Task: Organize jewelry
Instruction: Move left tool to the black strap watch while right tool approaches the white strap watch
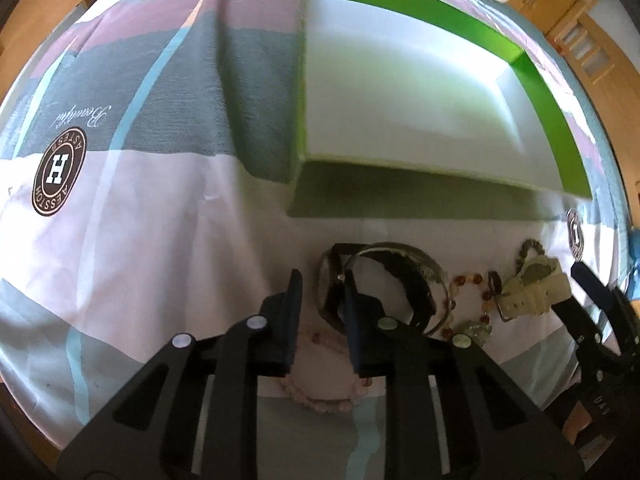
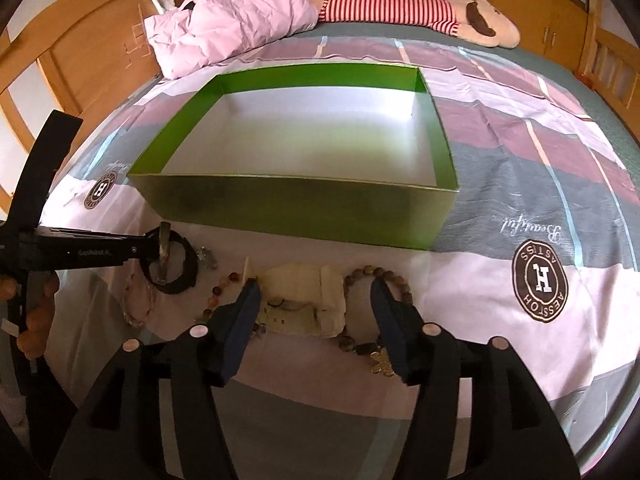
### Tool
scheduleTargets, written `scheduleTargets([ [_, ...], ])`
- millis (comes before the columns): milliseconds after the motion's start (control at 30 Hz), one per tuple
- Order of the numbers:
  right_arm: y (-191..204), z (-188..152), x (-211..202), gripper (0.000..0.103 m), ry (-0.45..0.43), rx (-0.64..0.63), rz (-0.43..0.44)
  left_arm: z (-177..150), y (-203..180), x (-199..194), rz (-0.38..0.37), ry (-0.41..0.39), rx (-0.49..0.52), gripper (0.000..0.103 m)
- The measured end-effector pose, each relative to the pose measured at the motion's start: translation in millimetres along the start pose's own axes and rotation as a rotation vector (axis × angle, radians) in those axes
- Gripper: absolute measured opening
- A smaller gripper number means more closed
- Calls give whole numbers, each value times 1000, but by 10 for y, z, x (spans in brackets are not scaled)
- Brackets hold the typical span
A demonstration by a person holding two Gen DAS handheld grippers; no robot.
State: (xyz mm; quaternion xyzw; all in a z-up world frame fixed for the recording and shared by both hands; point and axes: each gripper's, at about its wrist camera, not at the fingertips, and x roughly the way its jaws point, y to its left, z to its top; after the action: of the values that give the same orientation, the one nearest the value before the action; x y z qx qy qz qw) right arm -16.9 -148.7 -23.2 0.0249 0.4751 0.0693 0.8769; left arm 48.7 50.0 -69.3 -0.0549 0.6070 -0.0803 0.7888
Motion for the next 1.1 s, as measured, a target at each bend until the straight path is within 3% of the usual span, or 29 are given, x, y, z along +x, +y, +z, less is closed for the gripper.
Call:
scheduleTargets([
  [67, -18, 4, -2, 61, -1, 12, -1, 23, 84, -34, -28, -10, -34, 11],
  [200, -43, 1, -7, 64, -8, 20, -7, 39, 83, -88, -16, -24, -34, 10],
  [267, -52, -4, -9, 64, -9, 23, -6, 25, 128, -165, -60, -29, -56, 10],
  [433, -60, -2, -9, 64, -12, 27, -5, 56, 144, -505, -258, -93, -36, 10],
  [700, -54, 8, 0, 64, -15, 24, -11, 28, 113, -331, -185, -43, -50, 10],
  [833, -46, -9, 25, 72, -14, 2, -25, 25, 5, -317, -135, -62, -18, 10],
  [1100, 146, -34, 95, 72, -1, -95, -5, 18, 9, -383, -83, -91, 32, 10],
])
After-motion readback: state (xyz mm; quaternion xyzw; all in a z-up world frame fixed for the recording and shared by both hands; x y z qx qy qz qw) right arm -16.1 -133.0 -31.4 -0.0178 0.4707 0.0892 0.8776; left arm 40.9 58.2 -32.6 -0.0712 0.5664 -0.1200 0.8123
